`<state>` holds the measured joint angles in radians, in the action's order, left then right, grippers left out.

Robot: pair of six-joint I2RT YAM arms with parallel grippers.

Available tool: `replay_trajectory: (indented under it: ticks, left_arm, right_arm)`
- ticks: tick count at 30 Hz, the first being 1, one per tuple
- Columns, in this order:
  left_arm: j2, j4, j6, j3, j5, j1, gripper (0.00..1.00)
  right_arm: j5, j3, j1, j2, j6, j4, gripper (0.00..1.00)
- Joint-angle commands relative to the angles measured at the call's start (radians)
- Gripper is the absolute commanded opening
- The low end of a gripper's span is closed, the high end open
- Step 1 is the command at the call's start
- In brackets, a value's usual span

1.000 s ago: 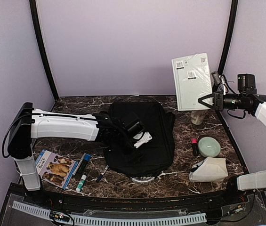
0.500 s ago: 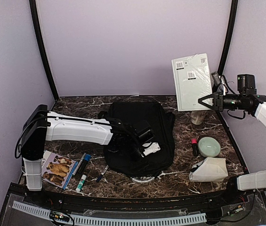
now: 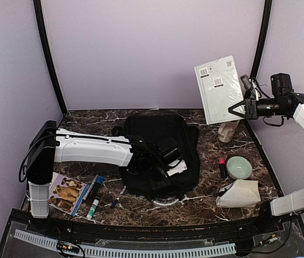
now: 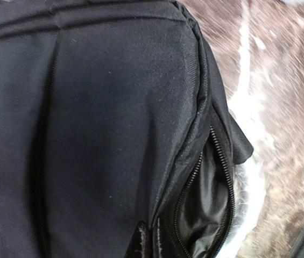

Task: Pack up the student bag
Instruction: Pick up the largest pocket of the bag from the student bag.

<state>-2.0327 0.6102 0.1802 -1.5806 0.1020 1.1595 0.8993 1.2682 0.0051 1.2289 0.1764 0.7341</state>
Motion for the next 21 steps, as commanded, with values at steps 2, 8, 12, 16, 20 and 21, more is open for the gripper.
replay_trajectory:
  ticks: [2, 8, 12, 16, 20, 21]
  left_arm:
    - [0.008, -0.044, -0.048, -0.127, 0.203, -0.043, 0.00]
    - [0.064, -0.142, -0.107, -0.200, 0.263, -0.127, 0.00]
    - [0.082, -0.215, -0.110, -0.232, 0.302, -0.157, 0.00]
    - [0.076, -0.252, -0.148, -0.280, 0.323, -0.189, 0.00]
    - [0.066, -0.276, -0.187, -0.314, 0.304, -0.221, 0.00]
    - [0.061, -0.279, -0.201, -0.322, 0.299, -0.230, 0.00]
  right_arm:
    - [-0.005, 0.146, -0.007, -0.027, 0.147, 0.141, 0.00]
    - [-0.037, 0.125, -0.008, -0.030, 0.205, 0.249, 0.00]
    - [-0.066, 0.096, -0.007, -0.013, 0.134, 0.240, 0.00]
    - [0.040, 0.104, -0.005, 0.039, 0.080, 0.303, 0.00]
    - [0.149, 0.063, 0.025, 0.089, 0.081, 0.358, 0.00]
    - [0.159, 0.047, 0.040, 0.093, 0.080, 0.363, 0.00]
